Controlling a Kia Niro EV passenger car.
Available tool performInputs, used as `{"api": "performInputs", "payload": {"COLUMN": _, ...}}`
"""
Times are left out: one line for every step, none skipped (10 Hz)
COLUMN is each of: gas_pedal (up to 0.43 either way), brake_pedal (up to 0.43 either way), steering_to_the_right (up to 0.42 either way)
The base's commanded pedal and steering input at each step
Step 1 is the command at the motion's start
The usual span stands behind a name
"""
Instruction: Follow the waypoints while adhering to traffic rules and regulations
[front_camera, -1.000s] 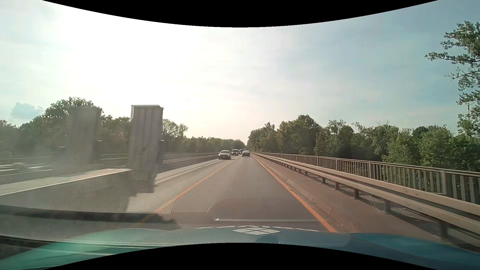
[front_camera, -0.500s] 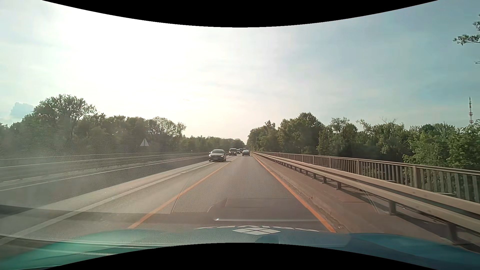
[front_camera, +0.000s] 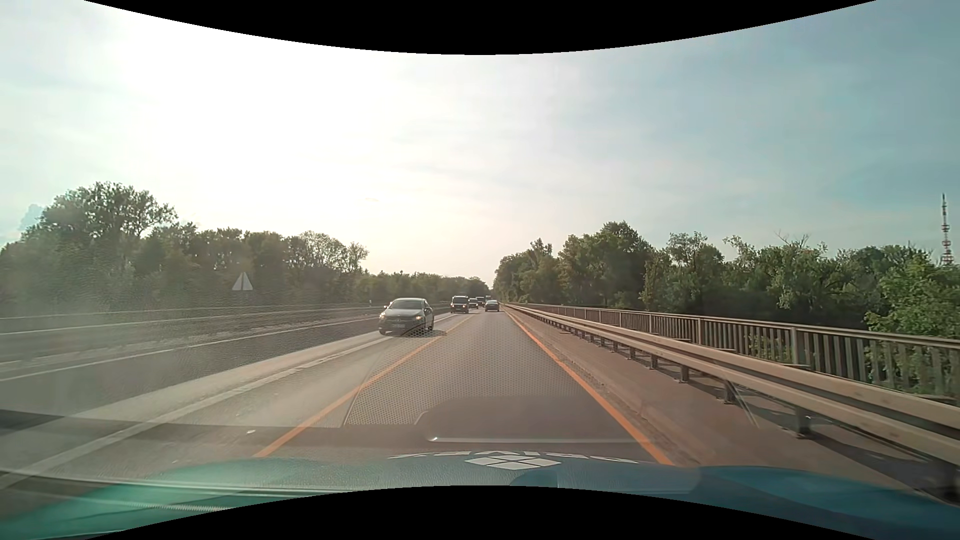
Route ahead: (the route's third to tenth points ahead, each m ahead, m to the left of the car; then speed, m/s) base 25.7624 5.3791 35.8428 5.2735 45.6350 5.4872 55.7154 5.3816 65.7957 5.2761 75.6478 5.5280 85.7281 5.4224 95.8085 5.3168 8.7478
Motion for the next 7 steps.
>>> {"api": "performInputs", "payload": {"gas_pedal": 0.189, "brake_pedal": 0.0, "steering_to_the_right": -0.001}}
{"api": "performInputs", "payload": {"gas_pedal": 0.177, "brake_pedal": 0.0, "steering_to_the_right": -0.001}}
{"api": "performInputs", "payload": {"gas_pedal": 0.177, "brake_pedal": 0.0, "steering_to_the_right": -0.001}}
{"api": "performInputs", "payload": {"gas_pedal": 0.177, "brake_pedal": 0.0, "steering_to_the_right": -0.001}}
{"api": "performInputs", "payload": {"gas_pedal": 0.177, "brake_pedal": 0.0, "steering_to_the_right": -0.001}}
{"api": "performInputs", "payload": {"gas_pedal": 0.177, "brake_pedal": 0.0, "steering_to_the_right": -0.001}}
{"api": "performInputs", "payload": {"gas_pedal": 0.177, "brake_pedal": 0.0, "steering_to_the_right": -0.001}}
